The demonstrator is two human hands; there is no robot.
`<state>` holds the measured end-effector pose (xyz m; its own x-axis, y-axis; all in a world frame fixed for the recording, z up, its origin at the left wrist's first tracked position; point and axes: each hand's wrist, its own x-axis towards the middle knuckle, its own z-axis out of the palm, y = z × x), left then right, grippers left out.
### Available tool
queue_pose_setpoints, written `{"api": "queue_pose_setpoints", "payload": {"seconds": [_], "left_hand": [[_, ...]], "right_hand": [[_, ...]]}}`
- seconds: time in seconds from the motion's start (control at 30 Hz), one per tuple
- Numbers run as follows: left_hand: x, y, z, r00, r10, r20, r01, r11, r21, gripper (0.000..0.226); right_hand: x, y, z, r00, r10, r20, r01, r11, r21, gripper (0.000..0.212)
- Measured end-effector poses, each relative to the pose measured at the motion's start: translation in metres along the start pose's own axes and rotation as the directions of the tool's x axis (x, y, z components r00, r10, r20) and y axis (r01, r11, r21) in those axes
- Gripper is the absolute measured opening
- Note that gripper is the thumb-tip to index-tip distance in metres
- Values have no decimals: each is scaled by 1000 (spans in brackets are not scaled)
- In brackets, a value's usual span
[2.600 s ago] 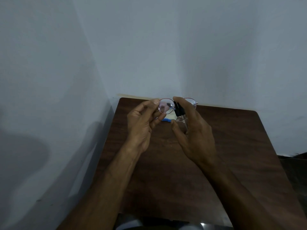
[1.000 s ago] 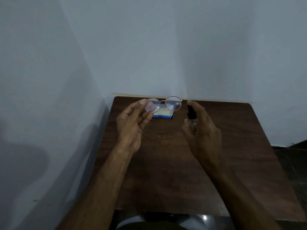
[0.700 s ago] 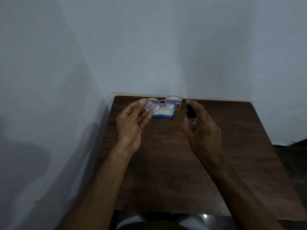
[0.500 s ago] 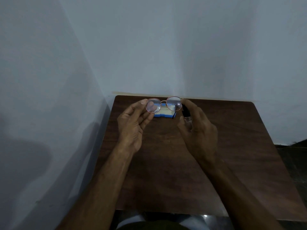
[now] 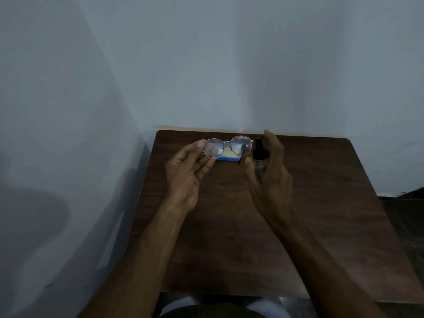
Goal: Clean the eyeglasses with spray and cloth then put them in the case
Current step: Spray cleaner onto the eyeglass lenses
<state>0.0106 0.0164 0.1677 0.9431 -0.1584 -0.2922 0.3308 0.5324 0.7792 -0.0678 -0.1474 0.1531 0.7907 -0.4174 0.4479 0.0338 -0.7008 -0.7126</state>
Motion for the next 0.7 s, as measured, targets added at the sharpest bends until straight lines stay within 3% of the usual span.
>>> {"api": "queue_pose_setpoints", "payload": {"seconds": [0.27,0.5,0.7], "left_hand": [[11,-14,-5,996,-87,-23,86,996,-24,11],[12,-30,-7,992,-126,-18,127,992,10,11],[12,-44,-7,987,-158,6,158,986,51,12]], "right_hand": [[-39,68,13,970,231,70,-239,960,147,40],[-93,136,20,876,455,157,-467,883,50,44],[-123,159,20,837,506,210,-509,860,-43,53]]}}
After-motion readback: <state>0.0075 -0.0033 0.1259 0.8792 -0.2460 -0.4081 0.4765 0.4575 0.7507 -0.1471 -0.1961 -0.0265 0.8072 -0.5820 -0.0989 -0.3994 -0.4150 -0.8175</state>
